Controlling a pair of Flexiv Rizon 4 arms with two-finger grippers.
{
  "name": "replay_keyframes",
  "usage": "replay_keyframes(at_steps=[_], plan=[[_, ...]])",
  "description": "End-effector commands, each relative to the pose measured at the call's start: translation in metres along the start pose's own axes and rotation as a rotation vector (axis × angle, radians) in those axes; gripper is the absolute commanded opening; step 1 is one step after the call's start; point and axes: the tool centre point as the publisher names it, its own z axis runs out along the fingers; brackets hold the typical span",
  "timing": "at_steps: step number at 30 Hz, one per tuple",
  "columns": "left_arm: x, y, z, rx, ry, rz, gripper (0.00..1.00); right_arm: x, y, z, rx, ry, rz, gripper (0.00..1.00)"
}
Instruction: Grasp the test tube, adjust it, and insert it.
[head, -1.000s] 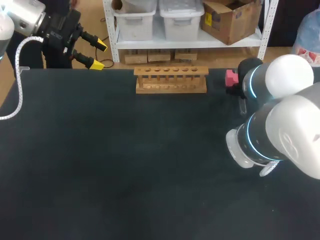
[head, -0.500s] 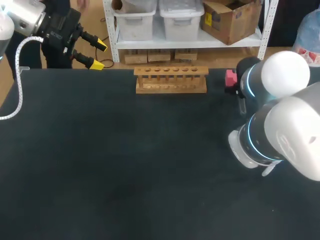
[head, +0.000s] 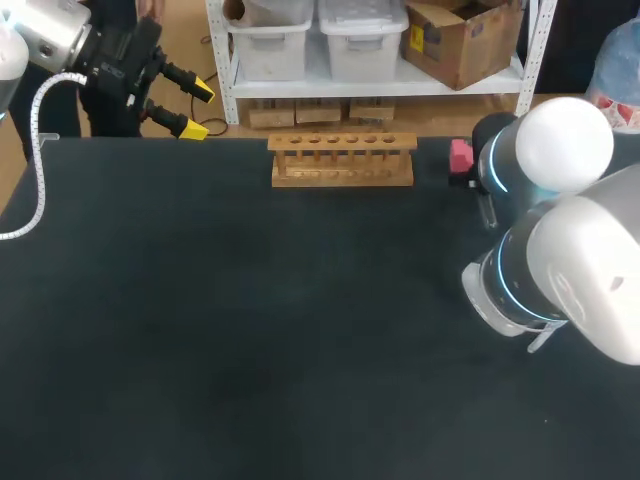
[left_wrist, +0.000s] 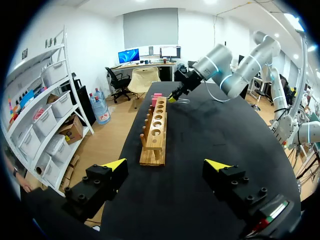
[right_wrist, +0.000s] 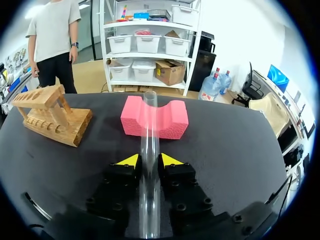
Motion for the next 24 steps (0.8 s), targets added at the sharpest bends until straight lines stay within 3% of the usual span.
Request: replay_keyframes(at_steps=[1,12,24], plan=[[0.0,-0.001,0.0,-0.003,0.002,0.001,1.0,0.0,0.001,-0.005,0.017,0.008,0.004,0.0],[0.0,-0.001,0.0,-0.003,0.002,0.001,1.0,-0.01,0.001,-0.026,0.047,-0.004,0.026,0.0],[0.0,-0.001,0.0,-0.003,0.002,0.001,1.0,-0.02,0.003,-0.076,0.074,-0.008,0.046,0.0]])
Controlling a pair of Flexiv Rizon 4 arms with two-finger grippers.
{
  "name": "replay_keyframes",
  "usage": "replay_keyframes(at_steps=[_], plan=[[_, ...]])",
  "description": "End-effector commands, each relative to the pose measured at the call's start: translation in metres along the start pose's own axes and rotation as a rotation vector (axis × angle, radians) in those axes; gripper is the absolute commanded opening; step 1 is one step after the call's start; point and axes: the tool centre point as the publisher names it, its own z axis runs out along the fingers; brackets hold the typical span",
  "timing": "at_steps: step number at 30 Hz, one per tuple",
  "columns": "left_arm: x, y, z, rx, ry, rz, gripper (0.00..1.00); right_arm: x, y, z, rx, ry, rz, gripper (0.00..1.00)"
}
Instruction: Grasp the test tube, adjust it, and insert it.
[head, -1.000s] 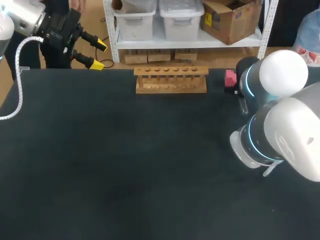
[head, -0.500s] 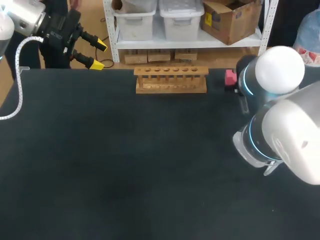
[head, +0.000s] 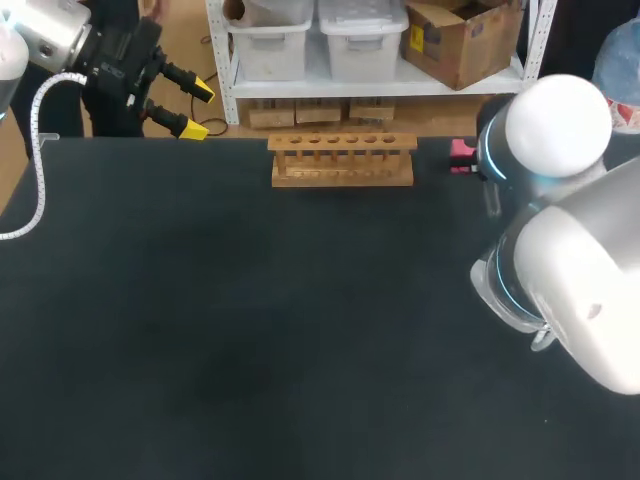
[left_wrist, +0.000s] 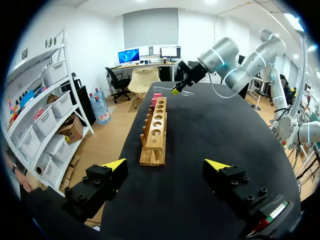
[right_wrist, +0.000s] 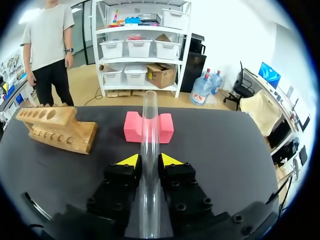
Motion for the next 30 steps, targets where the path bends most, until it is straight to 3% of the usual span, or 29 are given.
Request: replay_keyframes(at_steps=[1,16,30], plan=[[0.0,-0.001,0.0,-0.003,0.002,0.001,1.0,-0.001,0.003,-0.032,0.014,0.01,-0.001,0.0],[0.0,-0.001,0.0,-0.003,0.002,0.001,1.0,-0.011,0.029,-0.094,0.063,-0.016,-0.004,0.0],[0.0,-0.001,0.0,-0.003,0.002,0.001,1.0,-0.022,0.083,-0.105,0.008,-0.051,-0.013,0.0]])
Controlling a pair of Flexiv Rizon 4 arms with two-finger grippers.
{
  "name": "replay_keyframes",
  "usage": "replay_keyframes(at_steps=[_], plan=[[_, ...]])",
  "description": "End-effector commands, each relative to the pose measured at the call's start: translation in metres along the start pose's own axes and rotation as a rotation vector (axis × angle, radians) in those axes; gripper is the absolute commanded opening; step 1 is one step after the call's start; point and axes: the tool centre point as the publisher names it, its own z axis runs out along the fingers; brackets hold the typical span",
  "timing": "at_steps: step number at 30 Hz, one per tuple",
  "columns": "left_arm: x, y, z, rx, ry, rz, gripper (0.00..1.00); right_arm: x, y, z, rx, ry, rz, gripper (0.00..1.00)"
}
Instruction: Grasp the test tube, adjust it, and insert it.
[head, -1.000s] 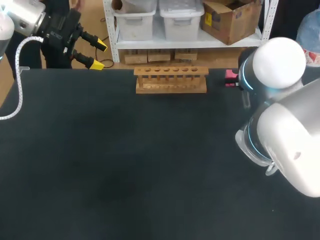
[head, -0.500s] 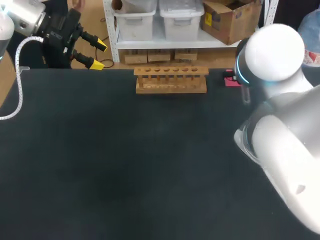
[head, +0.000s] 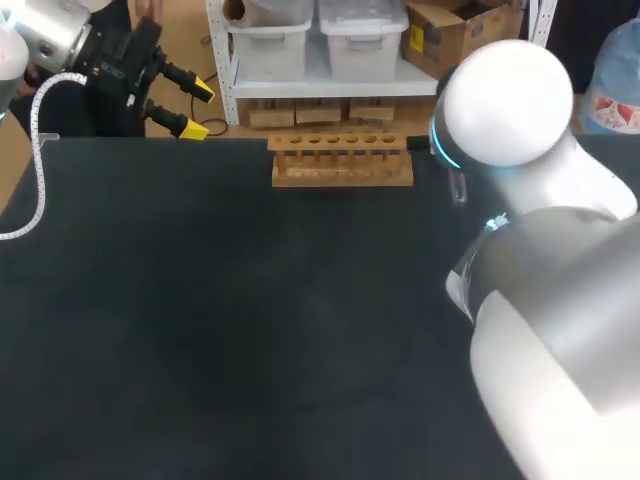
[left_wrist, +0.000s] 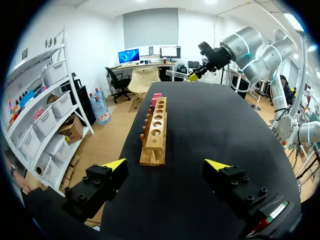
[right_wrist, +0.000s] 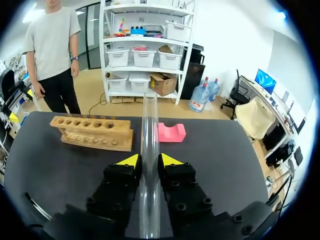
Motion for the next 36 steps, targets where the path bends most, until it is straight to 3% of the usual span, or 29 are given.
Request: replay_keyframes(at_steps=[1,18,36], plan=[[0.0,-0.001,0.0,-0.003,0.002,0.001,1.0,-0.003,0.017,0.003,-0.01,-0.003,-0.003,0.0],[0.0,-0.001,0.0,-0.003,0.002,0.001,1.0,-0.011,0.082,0.037,-0.108,-0.002,-0.042,0.0],[0.0,-0.001,0.0,-0.003,0.002,0.001,1.0,-0.004,0.1,0.072,-0.128,0.038,-0.045,0.0]])
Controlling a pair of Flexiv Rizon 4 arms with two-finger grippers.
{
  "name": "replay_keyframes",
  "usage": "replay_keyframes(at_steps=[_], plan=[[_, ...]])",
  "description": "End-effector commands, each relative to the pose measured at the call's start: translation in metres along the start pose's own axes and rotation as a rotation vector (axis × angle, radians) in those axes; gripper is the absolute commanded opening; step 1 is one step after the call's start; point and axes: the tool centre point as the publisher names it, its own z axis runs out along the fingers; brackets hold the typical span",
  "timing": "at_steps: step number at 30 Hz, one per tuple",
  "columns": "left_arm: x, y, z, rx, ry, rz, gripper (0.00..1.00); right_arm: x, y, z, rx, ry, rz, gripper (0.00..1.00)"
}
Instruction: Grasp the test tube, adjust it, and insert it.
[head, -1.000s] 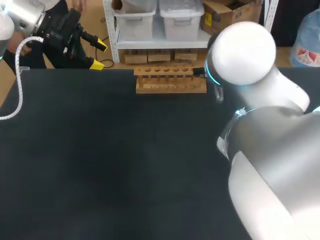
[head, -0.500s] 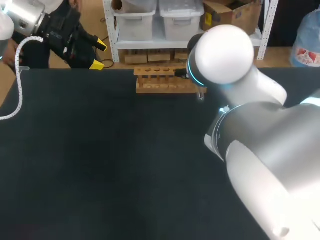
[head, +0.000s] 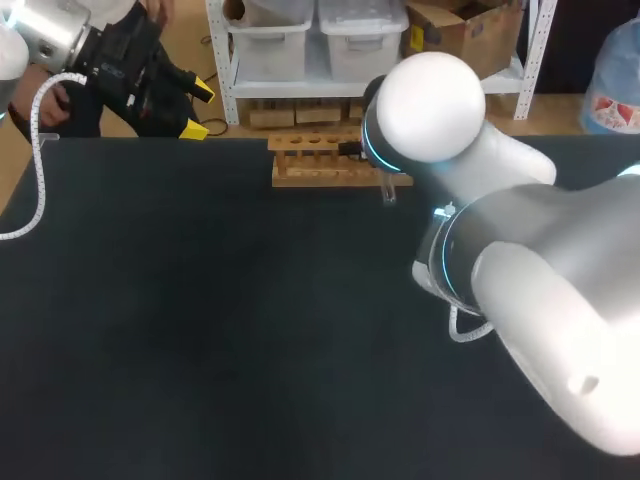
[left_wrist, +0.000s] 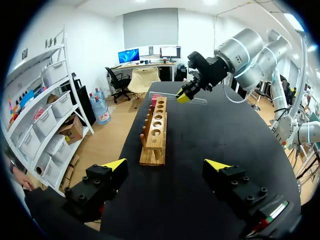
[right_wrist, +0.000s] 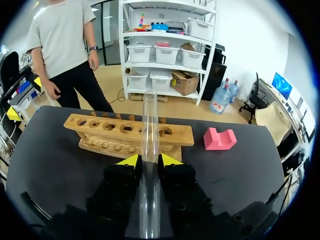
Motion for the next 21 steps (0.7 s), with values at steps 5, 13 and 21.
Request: replay_keyframes(at_steps=[5,13,21], plan=[[0.0,-0.001,0.0,-0.003,0.002,0.001,1.0,0.0,0.004,0.012,-0.003,0.028,0.007,0.0],[0.0,-0.001,0.0,-0.003,0.002,0.001,1.0,0.003,0.003,0.02,0.003,0.046,0.019,0.0],[0.0,-0.001,0.0,-0.003,0.002,0.001,1.0,0.005,0.005,0.026,-0.002,0.064,0.018,0.0]])
